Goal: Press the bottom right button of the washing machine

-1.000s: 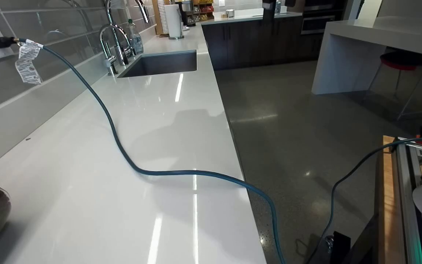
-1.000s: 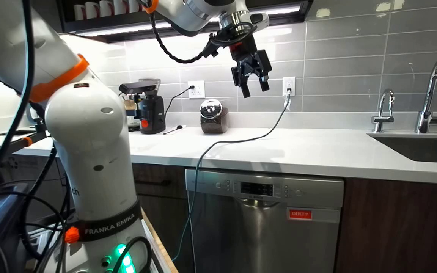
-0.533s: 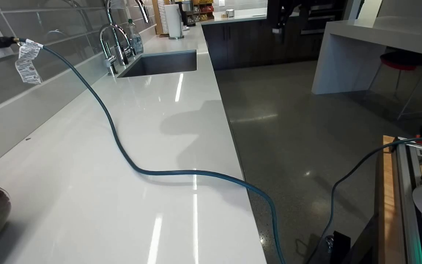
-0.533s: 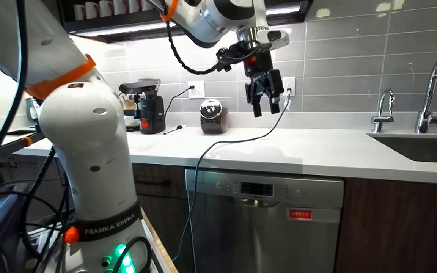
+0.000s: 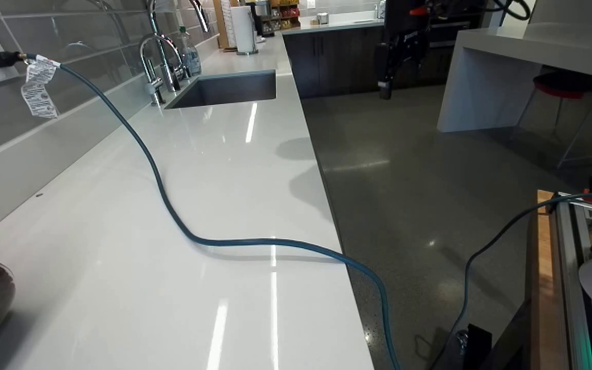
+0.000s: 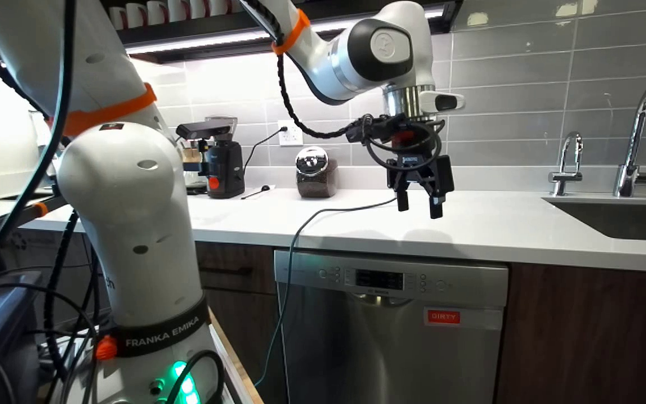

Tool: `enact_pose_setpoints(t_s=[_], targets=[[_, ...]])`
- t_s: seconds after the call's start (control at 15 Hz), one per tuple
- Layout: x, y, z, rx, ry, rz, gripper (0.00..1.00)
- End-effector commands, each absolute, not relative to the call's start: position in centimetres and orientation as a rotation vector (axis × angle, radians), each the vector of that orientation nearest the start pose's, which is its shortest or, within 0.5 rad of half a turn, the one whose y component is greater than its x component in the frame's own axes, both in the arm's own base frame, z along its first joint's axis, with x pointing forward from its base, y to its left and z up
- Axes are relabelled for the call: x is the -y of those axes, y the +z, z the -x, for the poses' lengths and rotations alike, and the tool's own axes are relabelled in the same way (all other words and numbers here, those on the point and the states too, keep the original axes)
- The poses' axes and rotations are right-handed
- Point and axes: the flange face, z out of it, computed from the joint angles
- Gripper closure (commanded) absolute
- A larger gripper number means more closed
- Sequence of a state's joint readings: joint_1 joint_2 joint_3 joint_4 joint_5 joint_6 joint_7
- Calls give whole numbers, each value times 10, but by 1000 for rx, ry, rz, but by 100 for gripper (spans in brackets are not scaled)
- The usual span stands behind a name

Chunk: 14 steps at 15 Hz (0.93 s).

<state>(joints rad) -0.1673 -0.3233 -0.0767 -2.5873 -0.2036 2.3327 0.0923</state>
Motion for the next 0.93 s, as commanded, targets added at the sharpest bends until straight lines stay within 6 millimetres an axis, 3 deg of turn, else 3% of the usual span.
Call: enact_pose_setpoints(t_s=[0.0, 0.2, 0.33, 0.4, 0.87], targets=[[113, 345, -413, -111, -137, 3202, 0], [121, 321, -414, 48, -108, 3172, 0], [125, 310, -414, 44, -103, 3172, 0], [123, 323, -412, 23, -97, 3184, 0], [125, 313, -413, 29, -82, 3184, 0]])
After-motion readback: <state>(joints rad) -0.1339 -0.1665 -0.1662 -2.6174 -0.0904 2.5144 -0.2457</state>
